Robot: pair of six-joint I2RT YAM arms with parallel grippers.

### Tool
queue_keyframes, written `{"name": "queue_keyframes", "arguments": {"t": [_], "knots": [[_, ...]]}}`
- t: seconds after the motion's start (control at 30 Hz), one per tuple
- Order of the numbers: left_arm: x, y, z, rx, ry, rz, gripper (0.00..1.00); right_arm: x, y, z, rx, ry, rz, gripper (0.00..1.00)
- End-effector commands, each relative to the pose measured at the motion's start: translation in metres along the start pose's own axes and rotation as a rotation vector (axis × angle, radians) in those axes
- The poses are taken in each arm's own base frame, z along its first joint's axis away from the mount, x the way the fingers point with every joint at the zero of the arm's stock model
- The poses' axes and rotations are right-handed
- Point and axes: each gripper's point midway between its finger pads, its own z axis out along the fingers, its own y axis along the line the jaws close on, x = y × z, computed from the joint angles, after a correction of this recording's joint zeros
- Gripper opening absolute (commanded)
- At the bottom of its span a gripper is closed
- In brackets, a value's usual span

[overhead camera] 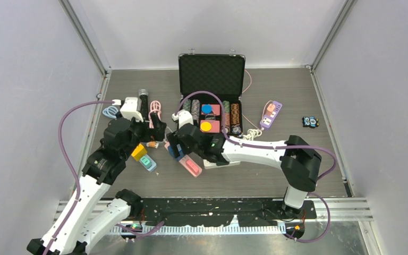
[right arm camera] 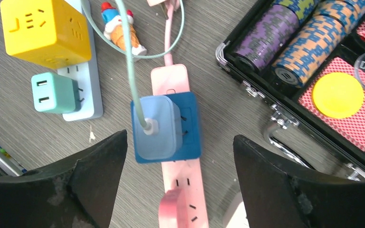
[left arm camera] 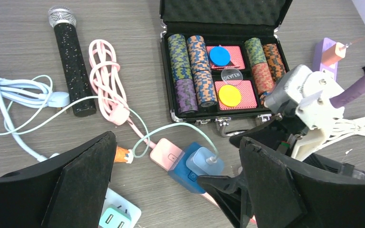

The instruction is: Insert the plug

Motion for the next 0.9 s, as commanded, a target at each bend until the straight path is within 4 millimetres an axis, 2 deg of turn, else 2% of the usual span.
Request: {"name": "queue_keyframes", "arguments": {"t": [0.0, 0.1, 0.13, 0.17, 0.2, 0.23, 0.27, 0.3, 0.33, 0.37, 0.4, 0.43, 0.47, 0.5, 0.53, 0.6, 0.63, 0.7, 0.73, 0.87], "knots": [[-0.016, 0.007, -0.010, -0.046, -0.021, 0.005, 0.99, -0.042, 0.000, -0.036, -0.021, -0.077, 0.035, 0.88], [-0.017, 0.009, -0.013, -0.050, -0.025, 0.019, 0.99, -0.057, 0.001, -0.057, -0.060, -0.140, 0.071, 0.91], [-0.017, 0.009, -0.014, -0.048, -0.026, 0.024, 1.00, -0.050, -0.004, -0.059, -0.052, -0.132, 0.073, 0.91], [-0.017, 0.009, -0.016, -0.047, -0.028, 0.031, 1.00, -0.053, -0.007, -0.068, -0.053, -0.148, 0.080, 0.91], [-0.017, 0.011, -0.018, -0.052, -0.029, 0.038, 1.00, -0.042, -0.016, -0.070, -0.026, -0.133, 0.078, 0.91], [-0.016, 0.013, -0.020, -0.060, -0.029, 0.043, 1.00, -0.048, -0.021, -0.084, -0.023, -0.159, 0.092, 0.91], [-0.016, 0.015, -0.023, -0.068, -0.032, 0.049, 1.00, -0.036, -0.034, -0.086, 0.020, -0.146, 0.092, 0.91], [-0.017, 0.017, -0.026, -0.071, -0.036, 0.058, 1.00, -0.044, -0.041, -0.103, 0.026, -0.186, 0.110, 0.91], [-0.016, 0.018, -0.030, -0.071, -0.038, 0.071, 1.00, -0.032, -0.058, -0.107, 0.084, -0.177, 0.109, 0.91], [-0.017, 0.019, -0.033, -0.068, -0.045, 0.085, 1.00, -0.043, -0.067, -0.127, 0.095, -0.227, 0.134, 0.91], [-0.019, 0.021, -0.040, -0.067, -0.061, 0.103, 1.00, -0.034, -0.086, -0.135, 0.162, -0.228, 0.129, 0.91], [-0.021, 0.022, -0.044, -0.067, -0.073, 0.112, 1.00, -0.044, -0.096, -0.155, 0.178, -0.277, 0.149, 0.91], [-0.023, 0.023, -0.049, -0.065, -0.089, 0.118, 0.99, -0.039, -0.119, -0.166, 0.269, -0.291, 0.146, 0.92], [-0.024, 0.023, -0.055, -0.061, -0.106, 0.127, 1.00, -0.046, -0.132, -0.189, 0.295, -0.346, 0.165, 0.92], [-0.027, 0.023, -0.060, -0.055, -0.123, 0.133, 1.00, -0.044, -0.143, -0.200, 0.330, -0.349, 0.159, 0.93], [-0.028, 0.019, -0.071, -0.013, -0.148, 0.155, 1.00, -0.055, -0.167, -0.246, 0.370, -0.446, 0.192, 0.95], [-0.028, 0.016, -0.076, 0.013, -0.158, 0.166, 1.00, -0.059, -0.178, -0.261, 0.407, -0.476, 0.199, 0.97], [-0.029, 0.015, -0.087, 0.029, -0.180, 0.170, 1.00, -0.062, -0.195, -0.294, 0.435, -0.522, 0.216, 0.99], [-0.029, 0.017, -0.092, 0.026, -0.192, 0.169, 1.00, -0.065, -0.201, -0.313, 0.428, -0.563, 0.244, 0.97], [-0.033, 0.025, -0.116, 0.006, -0.253, 0.156, 1.00, -0.071, -0.219, -0.366, 0.396, -0.664, 0.299, 0.95]]}}
